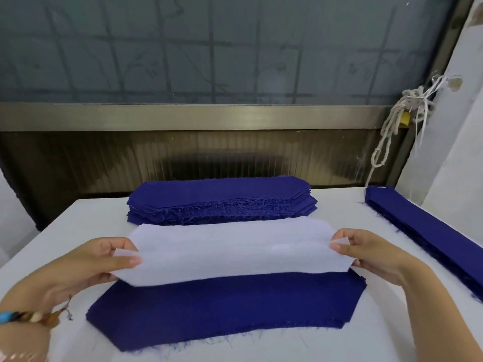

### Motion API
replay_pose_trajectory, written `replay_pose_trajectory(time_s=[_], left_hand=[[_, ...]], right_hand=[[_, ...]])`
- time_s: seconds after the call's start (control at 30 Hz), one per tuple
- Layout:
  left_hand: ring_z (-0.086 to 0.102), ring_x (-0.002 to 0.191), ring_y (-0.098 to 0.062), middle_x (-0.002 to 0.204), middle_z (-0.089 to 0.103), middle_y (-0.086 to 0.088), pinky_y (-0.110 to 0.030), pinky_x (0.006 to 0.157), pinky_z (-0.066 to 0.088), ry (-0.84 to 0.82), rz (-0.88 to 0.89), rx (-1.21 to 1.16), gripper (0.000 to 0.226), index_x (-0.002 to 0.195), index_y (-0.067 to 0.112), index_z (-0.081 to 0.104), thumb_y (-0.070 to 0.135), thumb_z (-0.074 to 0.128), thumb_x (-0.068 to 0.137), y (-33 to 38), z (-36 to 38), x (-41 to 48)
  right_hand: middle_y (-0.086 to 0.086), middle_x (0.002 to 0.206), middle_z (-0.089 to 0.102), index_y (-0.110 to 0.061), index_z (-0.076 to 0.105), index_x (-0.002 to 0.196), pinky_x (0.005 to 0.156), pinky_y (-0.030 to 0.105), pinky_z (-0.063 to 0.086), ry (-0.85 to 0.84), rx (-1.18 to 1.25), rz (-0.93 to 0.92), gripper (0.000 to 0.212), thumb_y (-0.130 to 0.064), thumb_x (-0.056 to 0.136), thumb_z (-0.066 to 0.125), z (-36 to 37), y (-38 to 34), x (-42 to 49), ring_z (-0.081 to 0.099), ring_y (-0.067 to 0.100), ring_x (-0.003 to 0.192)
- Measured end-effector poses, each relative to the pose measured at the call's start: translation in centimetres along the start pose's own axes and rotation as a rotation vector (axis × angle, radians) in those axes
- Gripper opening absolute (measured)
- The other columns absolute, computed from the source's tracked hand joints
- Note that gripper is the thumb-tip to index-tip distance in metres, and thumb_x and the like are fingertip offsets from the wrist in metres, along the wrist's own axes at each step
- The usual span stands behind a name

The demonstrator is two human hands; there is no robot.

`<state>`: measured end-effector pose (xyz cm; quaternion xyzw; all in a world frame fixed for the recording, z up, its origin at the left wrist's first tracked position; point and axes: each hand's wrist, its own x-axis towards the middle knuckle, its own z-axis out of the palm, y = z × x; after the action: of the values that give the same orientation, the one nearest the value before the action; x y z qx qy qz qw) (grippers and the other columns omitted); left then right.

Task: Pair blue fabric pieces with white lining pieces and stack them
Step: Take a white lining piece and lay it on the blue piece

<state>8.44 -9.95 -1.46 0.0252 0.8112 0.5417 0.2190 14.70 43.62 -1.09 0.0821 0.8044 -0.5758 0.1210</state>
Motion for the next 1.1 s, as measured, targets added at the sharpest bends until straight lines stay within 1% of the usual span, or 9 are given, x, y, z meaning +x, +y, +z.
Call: replay_pose_trajectory(time_s=[0.23, 0.33, 0.43, 0.53, 0.63, 0.73, 0.9, 1.03, 1.1], left_hand=[[0.071, 0.086, -0.021, 0.097, 0.074, -0.008, -0.025, 0.067, 0.051, -0.109, -0.175, 0.242, 0.044, 0.086, 0.019, 0.075, 0.043, 0.091, 0.053, 0.7, 1.8, -0.9], [0.068, 0.074, -0.017, 0.087, 0.075, -0.004, -0.022, 0.058, 0.044, -0.046, -0.196, 0.282, 0.04, 0.086, 0.017, 0.076, 0.042, 0.089, 0.057, 1.1, 2.4, -1.0], [0.063, 0.054, -0.005, 0.071, 0.072, 0.001, -0.015, 0.045, 0.042, -0.001, -0.226, 0.291, 0.016, 0.083, 0.011, 0.075, 0.024, 0.081, 0.076, 1.6, 2.8, -1.0], [0.055, 0.043, -0.002, 0.06, 0.066, 0.004, -0.012, 0.039, 0.036, 0.018, -0.218, 0.317, 0.008, 0.082, 0.009, 0.074, 0.016, 0.077, 0.081, 1.7, 2.9, -1.0], [0.054, 0.046, -0.002, 0.063, 0.066, 0.002, -0.013, 0.042, 0.036, 0.014, -0.204, 0.326, 0.01, 0.082, 0.01, 0.074, 0.019, 0.078, 0.079, 1.7, 2.8, -1.3], [0.058, 0.058, -0.005, 0.066, 0.068, 0.002, -0.017, 0.056, 0.044, 0.027, -0.173, 0.35, 0.015, 0.08, 0.011, 0.074, 0.023, 0.082, 0.075, 1.5, 2.9, -1.2], [0.055, 0.055, -0.005, 0.059, 0.065, 0.003, -0.019, 0.06, 0.044, 0.089, -0.111, 0.385, 0.023, 0.077, 0.007, 0.07, 0.023, 0.085, 0.071, 1.4, 3.2, -1.1], [0.057, 0.061, -0.008, 0.062, 0.066, 0.002, -0.021, 0.063, 0.046, 0.103, -0.133, 0.41, 0.027, 0.079, 0.006, 0.07, 0.026, 0.086, 0.069, 1.4, 3.2, -1.1], [0.06, 0.066, -0.012, 0.066, 0.069, -0.001, -0.022, 0.062, 0.047, 0.113, -0.154, 0.421, 0.03, 0.079, 0.007, 0.07, 0.028, 0.088, 0.067, 1.2, 3.0, -1.0]], right_hand=[[0.0, 0.086, 0.07, -0.03, 0.07, 0.084, 0.054, 0.02, 0.044, -0.051, -0.3, 0.007, 0.014, -0.044, 0.081, 0.072, 0.7, 0.4, -0.2, 0.059, 0.014, 0.071], [0.004, 0.09, 0.07, -0.026, 0.07, 0.083, 0.055, 0.023, 0.045, 0.015, -0.312, 0.004, 0.027, -0.052, 0.079, 0.07, 1.0, 0.3, 0.0, 0.062, 0.015, 0.073], [0.003, 0.089, 0.071, -0.027, 0.069, 0.076, 0.059, 0.025, 0.048, 0.024, -0.319, 0.004, 0.02, -0.046, 0.078, 0.073, 1.1, 0.4, 0.2, 0.065, 0.017, 0.077], [-0.007, 0.083, 0.072, -0.028, 0.068, 0.069, 0.06, 0.016, 0.049, -0.006, -0.328, 0.02, 0.02, -0.045, 0.076, 0.076, 1.1, 0.1, 0.0, 0.067, 0.01, 0.077], [-0.009, 0.083, 0.072, -0.027, 0.067, 0.067, 0.064, 0.01, 0.047, -0.023, -0.329, 0.016, 0.021, -0.044, 0.075, 0.076, 1.2, 0.0, -0.2, 0.066, 0.008, 0.078], [-0.004, 0.079, 0.07, -0.024, 0.064, 0.067, 0.057, 0.011, 0.046, -0.018, -0.342, 0.004, 0.022, -0.039, 0.076, 0.078, 1.2, 0.1, -0.1, 0.065, 0.007, 0.071], [0.003, 0.083, 0.071, -0.018, 0.062, 0.072, 0.067, 0.021, 0.051, -0.013, -0.422, -0.045, 0.021, -0.032, 0.078, 0.078, 1.1, 0.6, 0.4, 0.065, 0.015, 0.077], [-0.003, 0.078, 0.07, -0.018, 0.064, 0.075, 0.066, 0.016, 0.051, -0.02, -0.434, -0.074, 0.019, -0.031, 0.078, 0.078, 1.1, 0.8, 0.5, 0.065, 0.01, 0.073], [0.002, 0.078, 0.068, -0.019, 0.064, 0.078, 0.068, 0.019, 0.049, -0.014, -0.446, -0.093, 0.021, -0.033, 0.076, 0.079, 1.0, 1.0, 0.6, 0.061, 0.012, 0.071]])
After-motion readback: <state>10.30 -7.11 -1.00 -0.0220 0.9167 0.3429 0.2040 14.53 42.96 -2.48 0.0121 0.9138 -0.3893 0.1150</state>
